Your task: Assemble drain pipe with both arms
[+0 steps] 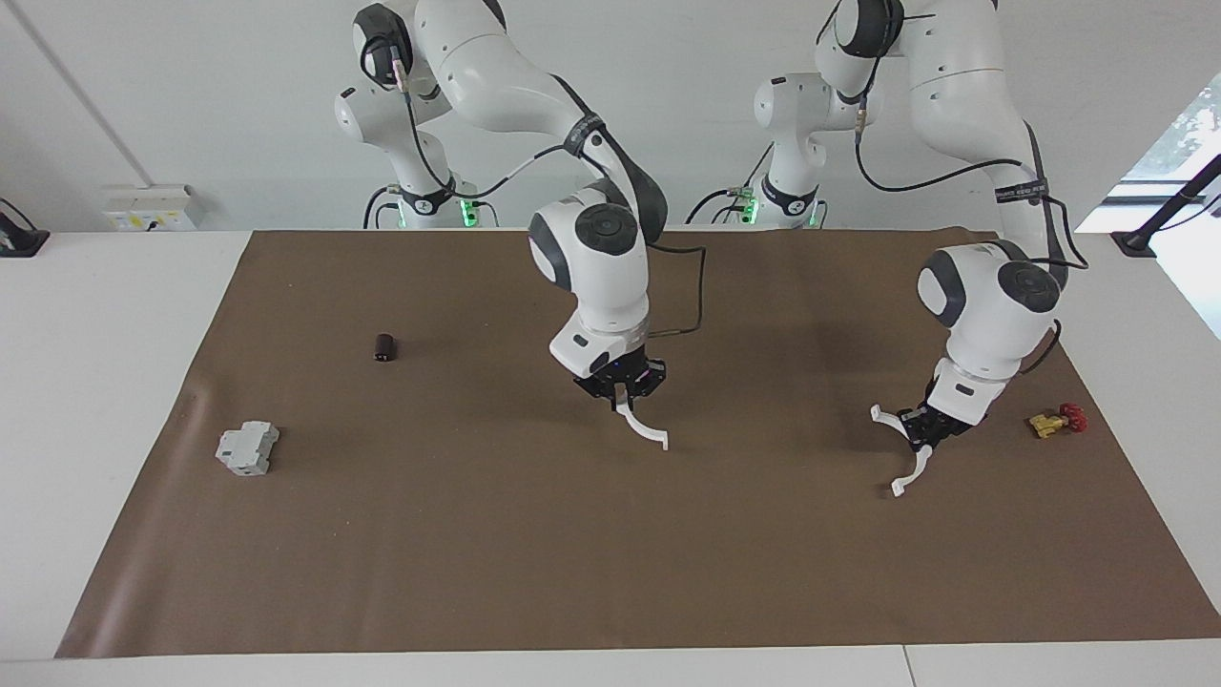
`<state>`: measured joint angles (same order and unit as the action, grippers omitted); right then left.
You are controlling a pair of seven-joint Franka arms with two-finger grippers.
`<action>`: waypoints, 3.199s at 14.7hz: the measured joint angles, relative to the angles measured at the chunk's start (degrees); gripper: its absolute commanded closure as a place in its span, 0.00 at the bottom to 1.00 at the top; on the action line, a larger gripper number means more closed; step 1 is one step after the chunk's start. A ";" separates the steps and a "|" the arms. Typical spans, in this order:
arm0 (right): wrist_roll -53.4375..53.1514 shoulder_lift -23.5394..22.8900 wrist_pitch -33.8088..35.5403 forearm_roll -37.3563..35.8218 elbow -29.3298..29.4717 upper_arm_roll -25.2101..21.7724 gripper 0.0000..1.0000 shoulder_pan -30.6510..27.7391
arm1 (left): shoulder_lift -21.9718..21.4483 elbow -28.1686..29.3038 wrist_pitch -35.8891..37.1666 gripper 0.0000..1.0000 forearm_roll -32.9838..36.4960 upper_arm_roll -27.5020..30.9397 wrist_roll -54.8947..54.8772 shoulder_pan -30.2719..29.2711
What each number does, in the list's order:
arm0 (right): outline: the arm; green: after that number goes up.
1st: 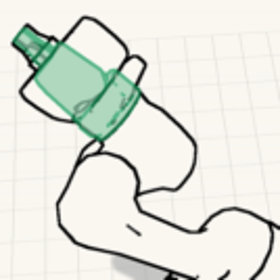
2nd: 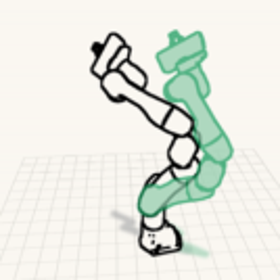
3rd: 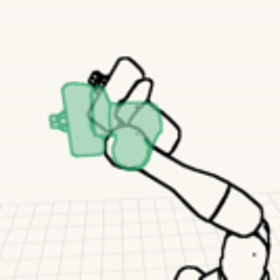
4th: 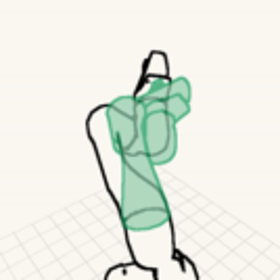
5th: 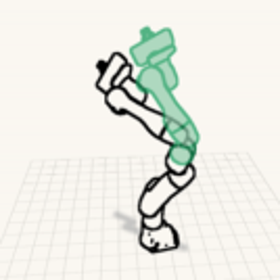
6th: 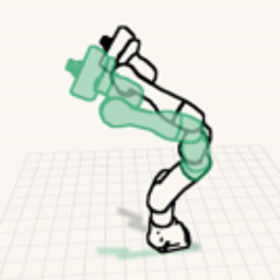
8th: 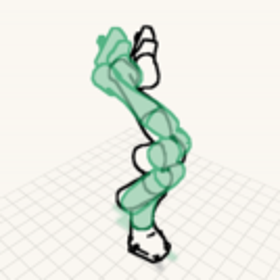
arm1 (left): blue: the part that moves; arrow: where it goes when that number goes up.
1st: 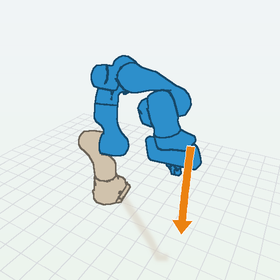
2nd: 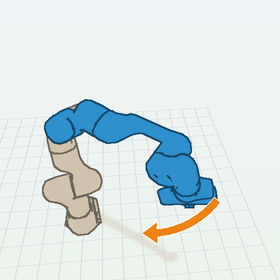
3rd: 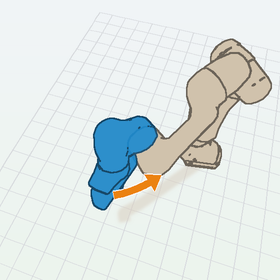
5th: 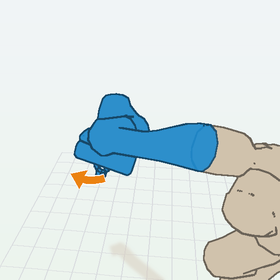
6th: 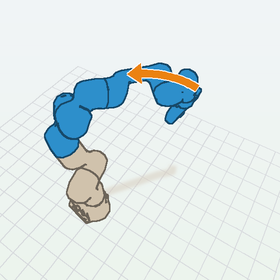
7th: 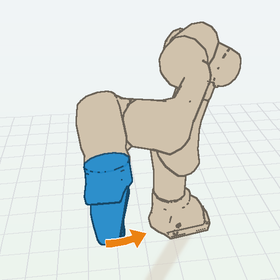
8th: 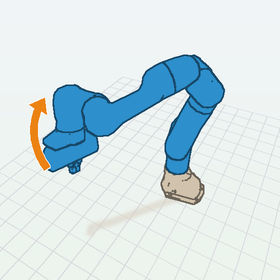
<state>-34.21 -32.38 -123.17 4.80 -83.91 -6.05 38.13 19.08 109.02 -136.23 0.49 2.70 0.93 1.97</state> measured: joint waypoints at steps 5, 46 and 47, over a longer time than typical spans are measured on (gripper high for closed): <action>-0.09 -3.77 -1.83 -2.16 0.03 -0.11 0.79 0.09 | -5.15 -1.60 7.26 1.00 0.00 -0.16 2.54 1.08; 35.20 31.58 33.50 -2.57 -11.57 -1.64 0.00 -33.90 | 5.83 -4.16 2.20 1.00 12.93 -0.54 43.27 30.70; 35.81 31.90 33.31 -2.57 -12.07 -1.63 0.00 -33.90 | 5.82 -4.14 2.17 1.00 12.95 -0.55 42.92 30.75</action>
<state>1.60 -0.48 -89.86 2.23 -95.98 -7.68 4.24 24.90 104.88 -134.06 13.44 2.15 43.85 32.72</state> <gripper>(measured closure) 0.000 0.793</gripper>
